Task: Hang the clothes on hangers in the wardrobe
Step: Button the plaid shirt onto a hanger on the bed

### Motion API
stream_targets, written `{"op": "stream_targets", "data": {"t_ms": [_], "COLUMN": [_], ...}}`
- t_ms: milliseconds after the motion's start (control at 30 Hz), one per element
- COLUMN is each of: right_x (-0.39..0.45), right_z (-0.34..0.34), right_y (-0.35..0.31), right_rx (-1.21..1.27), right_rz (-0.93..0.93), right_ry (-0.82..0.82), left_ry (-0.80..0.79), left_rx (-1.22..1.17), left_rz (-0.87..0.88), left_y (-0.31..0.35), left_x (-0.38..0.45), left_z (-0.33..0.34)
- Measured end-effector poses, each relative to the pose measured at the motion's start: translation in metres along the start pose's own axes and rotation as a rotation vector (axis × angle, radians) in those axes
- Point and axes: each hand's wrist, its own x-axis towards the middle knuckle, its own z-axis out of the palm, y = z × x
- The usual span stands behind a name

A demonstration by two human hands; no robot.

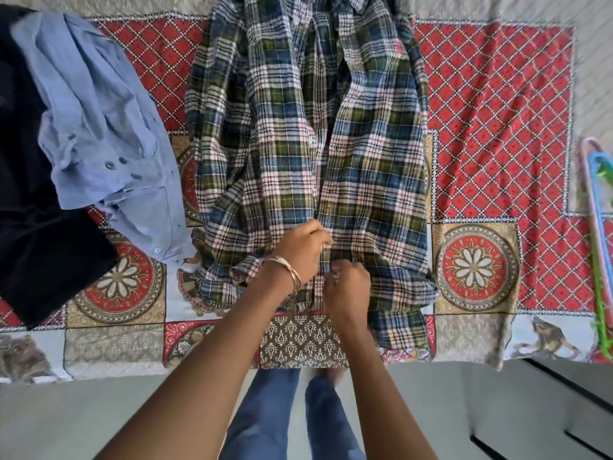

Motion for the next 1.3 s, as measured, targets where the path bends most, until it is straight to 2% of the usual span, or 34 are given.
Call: {"op": "stream_targets", "data": {"t_ms": [67,200,333,500,600,667,800,900,1033,1133,1233,1300], "right_x": [0.012,0.039,0.049,0.057,0.061,0.063,0.07,0.076,0.075,0.076,0.076,0.075], "right_z": [-0.006,-0.007,0.008,0.011,0.01,0.01,0.012,0.012,-0.001,-0.008,-0.001,0.001], "right_y": [-0.009,-0.025,-0.031,-0.036,-0.038,-0.038,-0.047,-0.045,-0.029,-0.022,-0.024,-0.021], "right_rx": [0.086,0.179,0.092,-0.08,-0.312,-0.379,-0.367,-0.162,0.359,0.659,0.72,0.646], "right_rz": [-0.028,-0.048,0.057,0.064,-0.012,0.042,0.207,0.221,0.336,0.4,0.313,0.246], "right_ry": [0.041,0.009,-0.02,-0.005,-0.036,-0.063,-0.068,-0.012,0.081,0.001,-0.127,-0.128], "left_ry": [-0.146,-0.118,-0.086,-0.057,-0.033,-0.018,0.011,-0.009,-0.039,-0.003,-0.007,-0.014], "left_rx": [0.204,0.273,0.173,0.142,0.15,0.137,0.046,-0.049,-0.101,-0.127,-0.26,-0.383], "left_rz": [-0.117,-0.355,-0.385,-0.403,-0.364,-0.371,-0.557,-0.622,-0.631,-0.644,-0.651,-0.666], "left_y": [-0.016,-0.042,-0.043,-0.047,-0.048,-0.048,-0.046,-0.051,-0.05,-0.049,-0.051,-0.05], "left_x": [0.012,0.019,0.033,0.044,0.047,0.049,0.052,0.058,0.058,0.057,0.055,0.053], "left_z": [0.002,-0.005,-0.005,0.002,0.009,0.013,0.017,0.016,0.018,0.02,0.027,0.035]}}
